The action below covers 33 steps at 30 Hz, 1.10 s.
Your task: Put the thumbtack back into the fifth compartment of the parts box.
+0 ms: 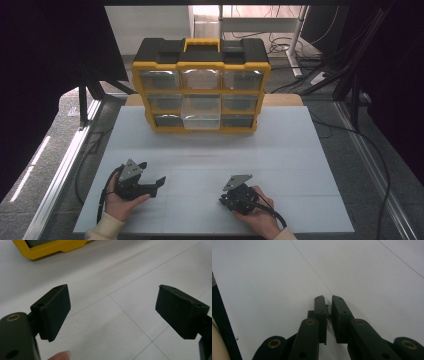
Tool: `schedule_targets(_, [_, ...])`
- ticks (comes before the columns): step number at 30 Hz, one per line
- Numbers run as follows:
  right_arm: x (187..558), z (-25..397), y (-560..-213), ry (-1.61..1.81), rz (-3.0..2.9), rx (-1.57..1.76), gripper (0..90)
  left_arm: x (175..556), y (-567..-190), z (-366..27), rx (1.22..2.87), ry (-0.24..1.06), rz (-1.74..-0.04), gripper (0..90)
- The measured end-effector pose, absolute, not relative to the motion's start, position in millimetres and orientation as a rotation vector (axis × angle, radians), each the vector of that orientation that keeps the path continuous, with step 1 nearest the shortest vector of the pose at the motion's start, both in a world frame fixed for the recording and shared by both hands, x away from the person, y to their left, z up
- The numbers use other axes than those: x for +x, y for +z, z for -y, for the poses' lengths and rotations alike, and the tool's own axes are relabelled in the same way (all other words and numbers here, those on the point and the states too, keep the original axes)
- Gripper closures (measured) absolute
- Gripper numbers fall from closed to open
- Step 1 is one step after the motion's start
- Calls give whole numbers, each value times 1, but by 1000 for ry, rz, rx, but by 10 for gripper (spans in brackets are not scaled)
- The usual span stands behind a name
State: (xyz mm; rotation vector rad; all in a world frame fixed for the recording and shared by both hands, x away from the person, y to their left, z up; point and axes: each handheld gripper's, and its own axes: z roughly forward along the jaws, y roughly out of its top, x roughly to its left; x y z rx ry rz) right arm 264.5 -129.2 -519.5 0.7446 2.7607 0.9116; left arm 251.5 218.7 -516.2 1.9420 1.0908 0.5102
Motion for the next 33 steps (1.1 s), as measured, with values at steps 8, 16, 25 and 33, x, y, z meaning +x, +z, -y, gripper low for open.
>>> schedule_targets(8, [267, 133, -518, 960, -2740, 786, 835, 252, -516, -219, 1943, 510, -1090, 131])
schedule_targets(16, [275, 148, -502, 1121, -2659, 903, 835, 252, -516, -219, 1943, 510, -1091, 131])
schedule_targets(25, [288, 162, -470, 1283, -2512, 935, 835, 252, -517, -218, 1943, 505, -1090, 131])
schedule_targets(33, [301, 167, -436, 1392, -2403, 927, 835, 252, -517, -217, 1941, 500, -1090, 131])
